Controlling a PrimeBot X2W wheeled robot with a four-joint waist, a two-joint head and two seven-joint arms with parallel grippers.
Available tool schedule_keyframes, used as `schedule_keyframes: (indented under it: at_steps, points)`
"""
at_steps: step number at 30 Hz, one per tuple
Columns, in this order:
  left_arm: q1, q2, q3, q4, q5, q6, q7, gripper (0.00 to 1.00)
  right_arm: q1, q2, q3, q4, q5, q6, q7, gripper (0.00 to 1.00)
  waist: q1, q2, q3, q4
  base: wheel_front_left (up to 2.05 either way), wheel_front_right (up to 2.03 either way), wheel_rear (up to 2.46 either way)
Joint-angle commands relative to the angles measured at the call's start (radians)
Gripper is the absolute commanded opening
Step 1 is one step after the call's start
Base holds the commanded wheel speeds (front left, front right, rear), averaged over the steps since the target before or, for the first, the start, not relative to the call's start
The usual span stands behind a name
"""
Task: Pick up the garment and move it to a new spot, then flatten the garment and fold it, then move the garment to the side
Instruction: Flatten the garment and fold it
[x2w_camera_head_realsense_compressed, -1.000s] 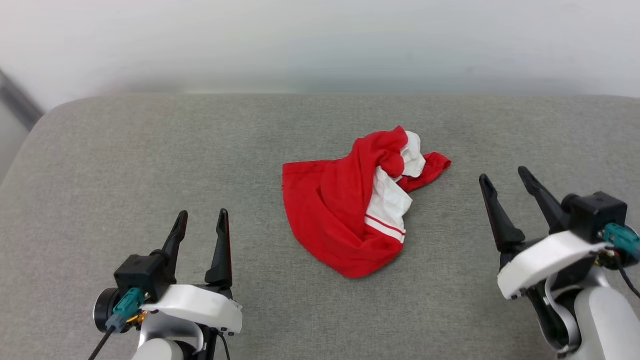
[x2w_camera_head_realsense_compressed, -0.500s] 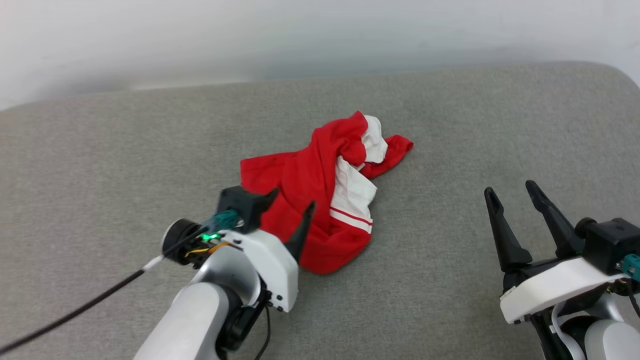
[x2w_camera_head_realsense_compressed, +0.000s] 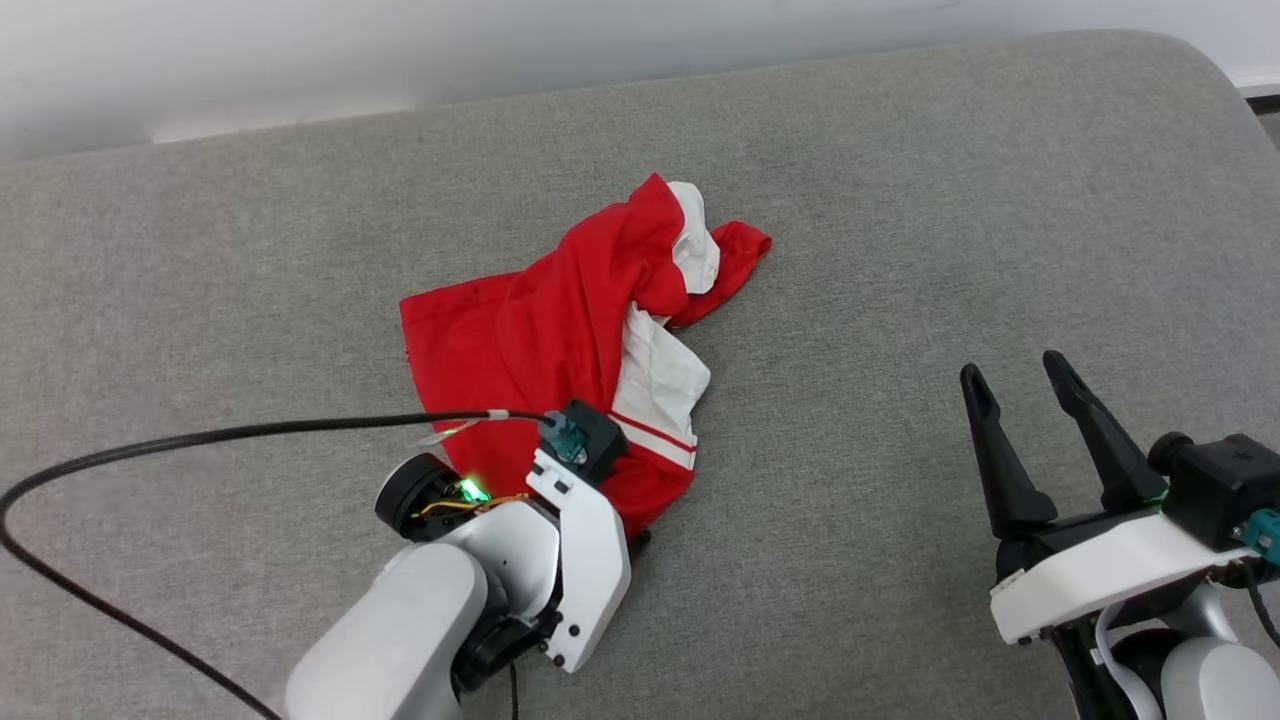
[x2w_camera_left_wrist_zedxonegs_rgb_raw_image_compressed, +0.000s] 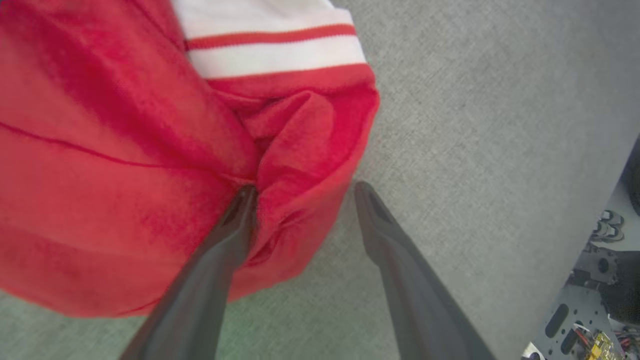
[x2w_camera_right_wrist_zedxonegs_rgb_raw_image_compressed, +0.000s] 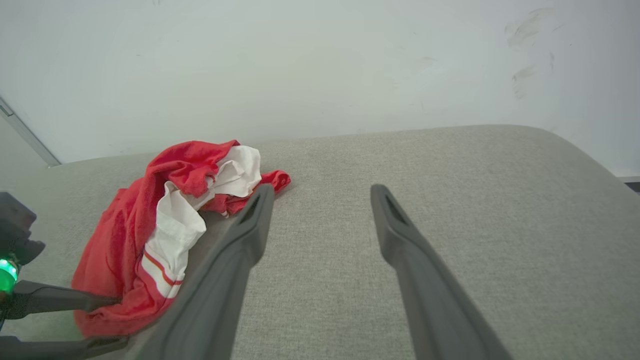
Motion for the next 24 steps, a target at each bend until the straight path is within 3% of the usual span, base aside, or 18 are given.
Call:
schedule_keyframes:
  at_steps: [1,2,3,5,14,20,24]
  points:
    - [-0.007,0.01,-0.02,0.022,-0.008,-0.006,0.026,1.0,-0.002,0.006,0.001,-0.001,0.006,0.0,-0.003,1.0,0.0,0.0,0.001,-0.003,0.0,0.0,0.0]
    - [-0.007,0.017,-0.035,0.034,-0.013,-0.007,0.042,1.0,-0.004,0.006,0.001,-0.003,0.006,0.0,-0.002,1.0,0.0,0.0,0.002,-0.004,0.0,0.0,0.0]
    - [-0.01,0.022,-0.047,0.045,-0.018,-0.01,0.053,0.62,-0.006,0.007,0.001,-0.004,0.007,0.0,-0.001,1.0,0.0,0.0,0.003,-0.005,0.0,0.0,0.0]
    - [-0.02,0.028,-0.064,0.056,-0.032,-0.013,0.049,0.0,-0.01,0.008,0.002,-0.006,0.007,0.0,-0.003,1.0,0.0,0.0,0.002,-0.006,0.0,0.0,0.0]
    - [-0.036,0.072,-0.081,-0.051,-0.05,-0.014,-0.096,0.0,0.03,0.016,-0.046,0.006,0.007,0.0,0.007,1.0,0.0,0.0,-0.058,0.038,0.0,0.0,0.0]
    - [0.056,0.164,-0.076,-0.224,-0.054,-0.001,-0.121,0.0,0.063,0.021,-0.067,0.002,0.018,0.0,0.025,1.0,0.0,0.0,-0.103,0.095,0.0,0.0,0.0]
    - [0.168,0.236,-0.084,-0.325,-0.078,0.025,-0.084,0.0,0.081,0.022,-0.075,-0.004,0.016,0.0,0.04,1.0,0.0,0.0,-0.127,0.122,0.0,0.0,0.0]
